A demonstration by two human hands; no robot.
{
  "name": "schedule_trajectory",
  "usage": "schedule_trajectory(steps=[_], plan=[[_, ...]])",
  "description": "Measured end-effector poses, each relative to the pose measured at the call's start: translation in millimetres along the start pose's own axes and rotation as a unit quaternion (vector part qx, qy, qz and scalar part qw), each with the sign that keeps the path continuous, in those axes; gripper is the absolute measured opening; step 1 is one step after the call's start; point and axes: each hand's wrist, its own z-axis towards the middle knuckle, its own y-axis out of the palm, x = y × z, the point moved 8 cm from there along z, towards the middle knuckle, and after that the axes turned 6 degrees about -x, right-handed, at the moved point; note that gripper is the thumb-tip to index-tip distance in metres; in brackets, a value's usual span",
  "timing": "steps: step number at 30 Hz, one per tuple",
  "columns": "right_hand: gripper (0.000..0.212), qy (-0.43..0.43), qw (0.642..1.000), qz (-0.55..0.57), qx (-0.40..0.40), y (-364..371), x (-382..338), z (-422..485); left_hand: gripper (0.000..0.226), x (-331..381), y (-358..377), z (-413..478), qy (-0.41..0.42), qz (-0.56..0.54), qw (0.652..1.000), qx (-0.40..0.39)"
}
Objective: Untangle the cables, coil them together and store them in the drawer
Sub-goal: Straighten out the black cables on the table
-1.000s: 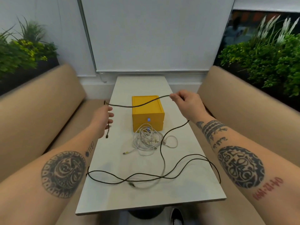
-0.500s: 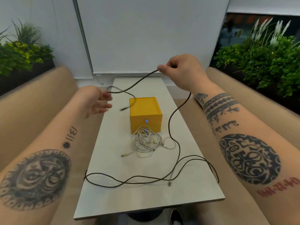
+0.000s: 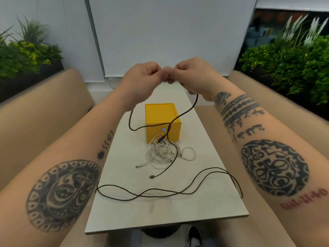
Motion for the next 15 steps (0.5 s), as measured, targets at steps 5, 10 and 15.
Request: schedule_trajectory(steps=[5,10,15], plan=[[0.034,0.076,0.965,0.24,-0.077,14.2,68.9,-14.2,0.027,-32.2,-22.1,5.9,-0.022,0.074,0.99,0.118],[0.033,0.143,0.956,0.233,-0.104,35.0,124.6,-44.2,0.025,-81.3,-27.0,-2.3,-0.087,0.059,0.975,0.196],[0.033,0.188,0.967,0.122,-0.121,39.0,183.4,-81.2,0.025,-111.9,-32.3,-13.3,-0.117,0.111,0.966,0.202]])
